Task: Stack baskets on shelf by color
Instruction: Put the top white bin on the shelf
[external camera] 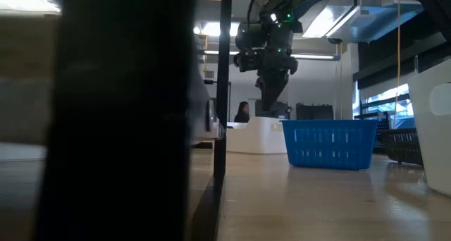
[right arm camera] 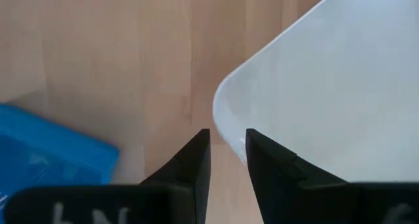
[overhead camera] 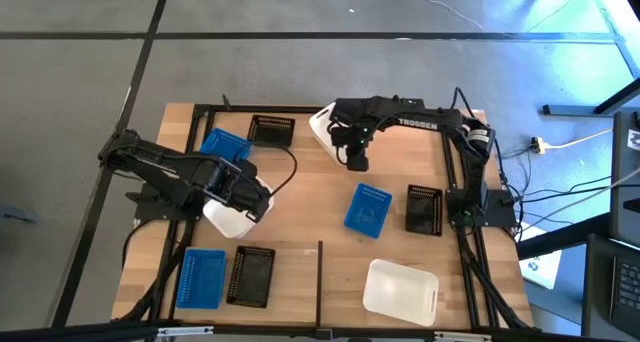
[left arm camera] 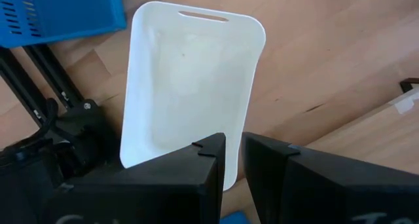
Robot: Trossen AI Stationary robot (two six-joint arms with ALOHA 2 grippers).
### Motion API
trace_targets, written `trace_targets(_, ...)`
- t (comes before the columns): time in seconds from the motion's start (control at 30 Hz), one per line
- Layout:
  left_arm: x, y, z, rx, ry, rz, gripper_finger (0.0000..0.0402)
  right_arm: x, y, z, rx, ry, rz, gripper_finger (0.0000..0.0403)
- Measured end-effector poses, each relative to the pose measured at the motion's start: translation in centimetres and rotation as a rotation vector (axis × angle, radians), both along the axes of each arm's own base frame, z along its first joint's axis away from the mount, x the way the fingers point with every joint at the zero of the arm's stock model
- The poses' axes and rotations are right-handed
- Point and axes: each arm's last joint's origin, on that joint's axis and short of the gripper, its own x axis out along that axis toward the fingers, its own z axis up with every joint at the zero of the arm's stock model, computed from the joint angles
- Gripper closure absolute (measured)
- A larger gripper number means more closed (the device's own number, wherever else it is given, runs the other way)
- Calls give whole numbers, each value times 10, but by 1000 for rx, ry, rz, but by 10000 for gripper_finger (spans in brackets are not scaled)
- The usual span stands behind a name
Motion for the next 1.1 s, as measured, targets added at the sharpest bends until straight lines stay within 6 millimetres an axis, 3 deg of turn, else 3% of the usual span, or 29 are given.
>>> trace_targets(0.33, 0, 0, 0, 1, 0, 0, 360, -2, -1, -20, -50, 14, -13, 306)
trace_targets(0.87, 0, 0, 0, 0, 0, 0, 360, 4, -3, -18, -58, -62, -9, 306)
trace_targets(1.1, 0, 0, 0, 1, 0, 0, 360, 7, -4, -31, -42, -30, -9, 306)
